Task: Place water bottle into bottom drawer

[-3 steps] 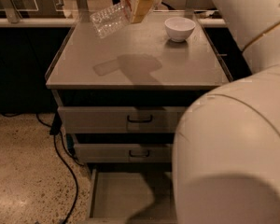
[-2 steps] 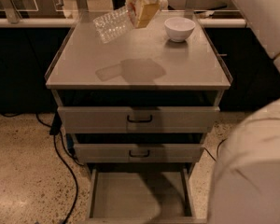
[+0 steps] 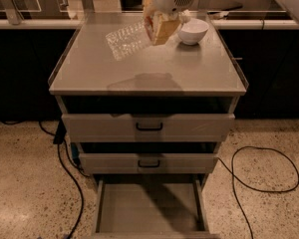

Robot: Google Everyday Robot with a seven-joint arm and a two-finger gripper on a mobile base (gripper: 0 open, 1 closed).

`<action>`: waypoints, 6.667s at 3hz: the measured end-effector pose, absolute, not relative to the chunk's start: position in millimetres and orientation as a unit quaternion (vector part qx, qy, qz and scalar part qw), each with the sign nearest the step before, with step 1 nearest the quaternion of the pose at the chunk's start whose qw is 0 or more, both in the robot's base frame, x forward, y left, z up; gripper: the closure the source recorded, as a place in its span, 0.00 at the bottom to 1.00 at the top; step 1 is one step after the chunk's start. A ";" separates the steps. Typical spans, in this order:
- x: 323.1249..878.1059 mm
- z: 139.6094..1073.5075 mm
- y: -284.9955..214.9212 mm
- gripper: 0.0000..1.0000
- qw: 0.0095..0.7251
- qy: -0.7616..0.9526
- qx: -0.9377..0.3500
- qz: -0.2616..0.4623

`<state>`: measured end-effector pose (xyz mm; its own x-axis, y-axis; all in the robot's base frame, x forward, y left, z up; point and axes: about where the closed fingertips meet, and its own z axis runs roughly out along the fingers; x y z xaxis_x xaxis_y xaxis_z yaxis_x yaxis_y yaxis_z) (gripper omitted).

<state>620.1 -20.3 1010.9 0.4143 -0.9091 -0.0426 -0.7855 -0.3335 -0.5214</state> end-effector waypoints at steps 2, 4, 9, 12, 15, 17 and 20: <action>563.5 970.5 -35.4 1.00 0.267 0.531 -0.797 -0.108; 532.8 822.7 -62.6 1.00 0.250 0.561 -0.785 -0.086; 512.7 618.9 -106.0 1.00 0.235 0.613 -0.753 -0.049; 507.1 458.7 -102.3 1.00 0.199 0.631 -0.750 0.023; 516.9 399.4 -122.5 1.00 0.233 0.645 -0.726 0.047; 540.2 318.0 -129.3 1.00 0.234 0.654 -0.715 0.080; 554.0 243.1 -104.0 1.00 0.227 0.650 -0.716 0.118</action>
Offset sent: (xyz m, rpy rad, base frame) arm -0.0999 -0.0364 -0.1122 0.1025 0.0704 -0.0249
